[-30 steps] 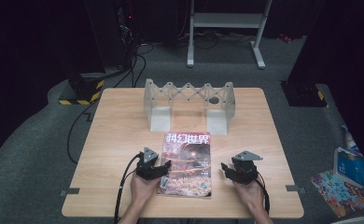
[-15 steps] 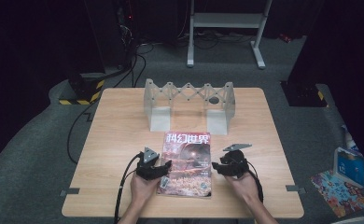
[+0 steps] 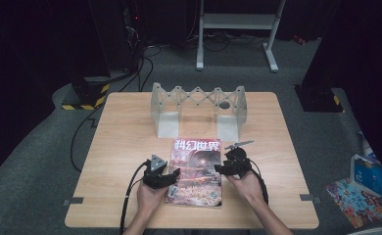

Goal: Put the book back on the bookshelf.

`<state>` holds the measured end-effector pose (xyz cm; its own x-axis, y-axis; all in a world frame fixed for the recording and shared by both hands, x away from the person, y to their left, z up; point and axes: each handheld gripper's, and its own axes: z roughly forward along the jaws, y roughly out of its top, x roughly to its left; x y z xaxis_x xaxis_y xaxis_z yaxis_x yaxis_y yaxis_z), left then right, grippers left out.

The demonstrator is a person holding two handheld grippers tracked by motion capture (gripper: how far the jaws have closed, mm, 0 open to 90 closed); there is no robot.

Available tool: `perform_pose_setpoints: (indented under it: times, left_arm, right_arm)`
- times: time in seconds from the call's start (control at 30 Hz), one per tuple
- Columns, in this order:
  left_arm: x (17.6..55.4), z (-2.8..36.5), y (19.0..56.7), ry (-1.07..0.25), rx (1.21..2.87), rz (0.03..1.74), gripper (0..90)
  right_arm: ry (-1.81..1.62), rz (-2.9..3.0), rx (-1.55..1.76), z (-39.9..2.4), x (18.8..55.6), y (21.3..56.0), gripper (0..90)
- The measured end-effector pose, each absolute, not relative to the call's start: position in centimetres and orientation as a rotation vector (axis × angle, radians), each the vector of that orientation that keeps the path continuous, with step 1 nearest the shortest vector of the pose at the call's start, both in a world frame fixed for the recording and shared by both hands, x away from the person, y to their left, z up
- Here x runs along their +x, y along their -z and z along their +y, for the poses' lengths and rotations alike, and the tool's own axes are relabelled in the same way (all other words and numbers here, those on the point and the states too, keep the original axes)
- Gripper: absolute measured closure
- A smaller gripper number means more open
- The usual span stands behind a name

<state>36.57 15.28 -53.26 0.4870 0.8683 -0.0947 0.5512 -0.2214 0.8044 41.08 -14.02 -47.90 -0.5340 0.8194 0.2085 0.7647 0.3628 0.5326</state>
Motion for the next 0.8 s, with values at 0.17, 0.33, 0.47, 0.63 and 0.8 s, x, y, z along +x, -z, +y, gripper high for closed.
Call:
perform_pose_setpoints:
  times: [0.17, 0.33, 0.47, 0.63, 0.8]
  left_arm:
    - [36.6, 15.3, 53.3, -0.480, 1.905, 1.176, 36.8]
    - [36.6, 15.2, 53.3, -0.483, 1.904, 1.175, 36.9]
    - [36.6, 15.3, 53.3, -0.482, 1.906, 1.173, 36.9]
    - [36.6, 15.3, 53.3, -0.479, 1.905, 1.171, 36.9]
    - [36.6, 15.2, 53.3, -0.478, 1.901, 1.171, 37.0]
  right_arm:
    - [-0.852, 2.526, 1.571, -13.8, 41.9, 47.7, 50.7]
    - [-0.816, 2.546, 1.627, -13.7, 42.5, 47.7, 48.9]
    - [-0.800, 2.572, 1.657, -13.5, 42.7, 47.8, 48.1]
    - [-0.772, 2.595, 1.676, -13.1, 42.9, 48.2, 50.9]
    - [-0.739, 2.601, 1.708, -12.8, 43.2, 48.5, 52.1]
